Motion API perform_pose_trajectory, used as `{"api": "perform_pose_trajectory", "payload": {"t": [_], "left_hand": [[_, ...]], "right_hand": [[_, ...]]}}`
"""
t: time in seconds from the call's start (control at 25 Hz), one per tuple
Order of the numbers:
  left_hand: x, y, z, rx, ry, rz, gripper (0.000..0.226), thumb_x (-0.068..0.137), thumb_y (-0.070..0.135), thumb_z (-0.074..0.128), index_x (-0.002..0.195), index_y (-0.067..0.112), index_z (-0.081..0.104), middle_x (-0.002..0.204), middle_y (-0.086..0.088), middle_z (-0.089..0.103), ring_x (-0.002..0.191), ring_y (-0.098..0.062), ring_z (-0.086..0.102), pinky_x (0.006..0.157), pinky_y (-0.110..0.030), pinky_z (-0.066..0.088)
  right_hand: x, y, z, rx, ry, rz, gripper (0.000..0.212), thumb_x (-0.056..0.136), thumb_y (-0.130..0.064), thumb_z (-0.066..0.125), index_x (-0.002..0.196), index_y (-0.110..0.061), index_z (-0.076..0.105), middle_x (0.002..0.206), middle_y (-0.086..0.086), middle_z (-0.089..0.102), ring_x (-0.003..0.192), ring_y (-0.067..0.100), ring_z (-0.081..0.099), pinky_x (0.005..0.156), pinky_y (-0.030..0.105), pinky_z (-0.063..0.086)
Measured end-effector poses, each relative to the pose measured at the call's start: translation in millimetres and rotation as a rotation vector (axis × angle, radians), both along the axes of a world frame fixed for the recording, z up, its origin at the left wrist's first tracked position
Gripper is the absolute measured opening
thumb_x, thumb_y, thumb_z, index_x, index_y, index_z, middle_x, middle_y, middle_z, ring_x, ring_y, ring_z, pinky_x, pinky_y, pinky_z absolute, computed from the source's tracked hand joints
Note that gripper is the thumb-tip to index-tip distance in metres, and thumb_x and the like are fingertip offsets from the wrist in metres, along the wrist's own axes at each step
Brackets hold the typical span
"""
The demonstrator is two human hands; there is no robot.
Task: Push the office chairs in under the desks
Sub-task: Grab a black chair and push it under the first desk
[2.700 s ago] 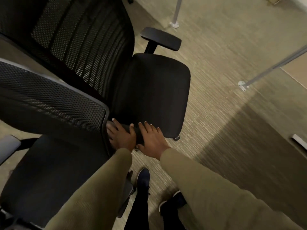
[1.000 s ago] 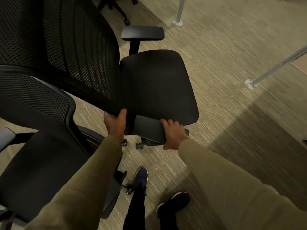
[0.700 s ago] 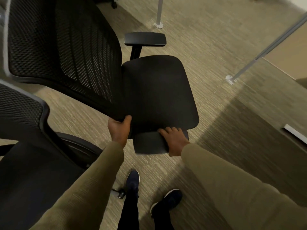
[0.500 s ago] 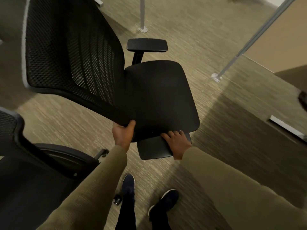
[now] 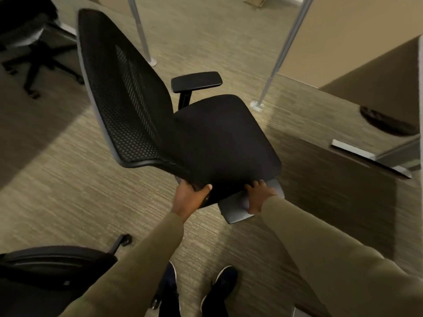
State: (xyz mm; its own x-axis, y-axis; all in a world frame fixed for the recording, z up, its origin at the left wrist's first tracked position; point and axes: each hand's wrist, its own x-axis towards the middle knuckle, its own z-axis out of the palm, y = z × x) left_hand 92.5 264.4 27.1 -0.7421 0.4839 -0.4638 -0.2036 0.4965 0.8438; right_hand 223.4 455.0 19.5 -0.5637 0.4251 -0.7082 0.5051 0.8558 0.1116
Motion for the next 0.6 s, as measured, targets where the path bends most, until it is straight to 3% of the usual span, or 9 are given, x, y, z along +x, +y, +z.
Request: {"api": "perform_pose_trajectory", "payload": {"t": [0.08, 0.16, 0.28, 0.36, 0.4, 0.52, 0.6], "left_hand": [[2, 11, 12, -0.077, 0.072, -0.145, 0.028, 0.086, 0.024, 0.075, 0.110, 0.017, 0.065, 0.097, 0.004, 0.072, 0.095, -0.013, 0.070, 0.079, -0.028, 0.057], [-2, 19, 29, -0.102, 0.164, -0.228, 0.028, 0.087, 0.023, 0.073, 0.113, 0.016, 0.065, 0.109, 0.004, 0.069, 0.105, -0.014, 0.064, 0.085, -0.023, 0.048], [-23, 25, 63, -0.076, 0.325, -0.160, 0.039, 0.091, 0.014, 0.071, 0.127, 0.007, 0.060, 0.121, 0.000, 0.062, 0.119, -0.022, 0.055, 0.091, -0.011, 0.041], [-41, 24, 86, 0.031, 0.387, -0.066, 0.036, 0.090, 0.005, 0.070, 0.125, 0.005, 0.060, 0.109, 0.004, 0.060, 0.112, -0.026, 0.057, 0.077, 0.000, 0.040], [-51, 25, 96, 0.109, 0.365, -0.013, 0.037, 0.091, 0.003, 0.068, 0.126, 0.007, 0.058, 0.108, 0.006, 0.060, 0.110, -0.026, 0.058, 0.079, -0.006, 0.045], [-85, 42, 124, 0.190, 0.360, 0.076, 0.036, 0.102, 0.020, 0.053, 0.138, 0.015, 0.050, 0.125, 0.000, 0.064, 0.119, -0.020, 0.060, 0.101, -0.042, 0.050], [-107, 60, 139, 0.248, 0.397, 0.092, 0.041, 0.105, 0.027, 0.043, 0.145, 0.016, 0.045, 0.138, -0.006, 0.058, 0.128, -0.016, 0.055, 0.111, -0.047, 0.044]], "right_hand": [[13, 23, 9, -0.047, -0.028, -0.061, 0.072, 0.090, -0.042, 0.058, 0.151, -0.016, 0.031, 0.150, 0.013, 0.036, 0.138, 0.036, 0.037, 0.108, 0.045, 0.040], [23, 42, 28, -0.134, 0.007, -0.156, 0.069, 0.090, -0.046, 0.059, 0.148, -0.014, 0.039, 0.146, 0.013, 0.045, 0.131, 0.034, 0.048, 0.105, 0.044, 0.043], [26, 53, 76, -0.333, 0.324, -0.351, 0.061, 0.092, -0.053, 0.060, 0.138, -0.015, 0.051, 0.136, 0.008, 0.058, 0.125, 0.028, 0.054, 0.102, 0.038, 0.044], [20, 46, 120, -0.422, 0.581, -0.437, 0.061, 0.090, -0.062, 0.056, 0.132, -0.019, 0.055, 0.129, 0.004, 0.063, 0.118, 0.023, 0.058, 0.098, 0.036, 0.046], [14, 40, 141, -0.451, 0.682, -0.453, 0.064, 0.088, -0.069, 0.052, 0.131, -0.022, 0.055, 0.126, 0.002, 0.064, 0.115, 0.020, 0.059, 0.097, 0.036, 0.047], [-6, 16, 198, -0.528, 0.893, -0.480, 0.070, 0.087, -0.074, 0.047, 0.136, -0.026, 0.053, 0.124, -0.003, 0.064, 0.114, 0.015, 0.060, 0.096, 0.032, 0.049], [-24, 0, 223, -0.537, 0.948, -0.465, 0.067, 0.090, -0.070, 0.049, 0.138, -0.024, 0.050, 0.122, -0.004, 0.063, 0.115, 0.015, 0.060, 0.093, 0.030, 0.049]]}}
